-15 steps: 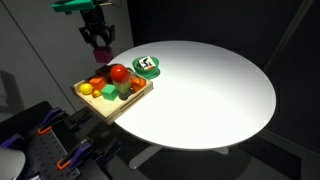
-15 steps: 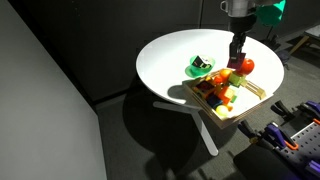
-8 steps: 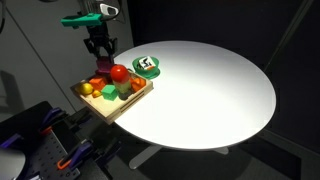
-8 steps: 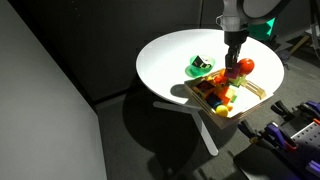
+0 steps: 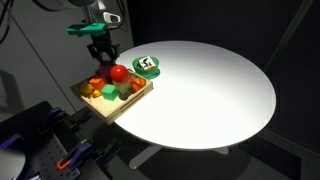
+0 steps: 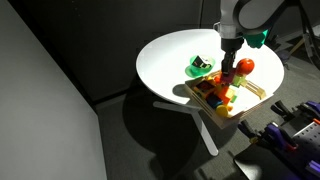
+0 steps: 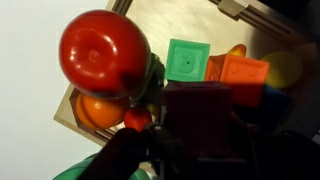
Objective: Put the pink block on the tray
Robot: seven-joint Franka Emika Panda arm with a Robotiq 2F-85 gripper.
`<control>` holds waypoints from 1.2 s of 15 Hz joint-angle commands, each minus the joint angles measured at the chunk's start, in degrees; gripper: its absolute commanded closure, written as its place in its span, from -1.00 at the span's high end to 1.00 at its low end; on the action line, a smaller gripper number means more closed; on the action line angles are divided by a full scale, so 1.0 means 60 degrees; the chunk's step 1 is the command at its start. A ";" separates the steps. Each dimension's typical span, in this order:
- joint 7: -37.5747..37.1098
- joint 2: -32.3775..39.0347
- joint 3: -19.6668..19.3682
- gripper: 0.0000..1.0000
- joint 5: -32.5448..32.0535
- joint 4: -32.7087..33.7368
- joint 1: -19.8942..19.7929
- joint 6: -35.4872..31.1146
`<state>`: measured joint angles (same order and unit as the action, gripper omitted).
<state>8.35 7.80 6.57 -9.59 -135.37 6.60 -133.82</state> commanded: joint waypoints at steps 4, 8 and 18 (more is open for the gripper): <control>0.0090 -0.0120 -0.0027 0.77 -0.0049 -0.0110 -0.0037 -0.0063; 0.0116 -0.0362 -0.0067 1.00 0.0038 -0.0082 -0.0093 0.0288; -0.0110 -0.1222 -0.0313 1.00 0.0110 -0.0179 -0.0250 0.0220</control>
<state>8.35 3.77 5.06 -9.59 -135.38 5.83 -133.06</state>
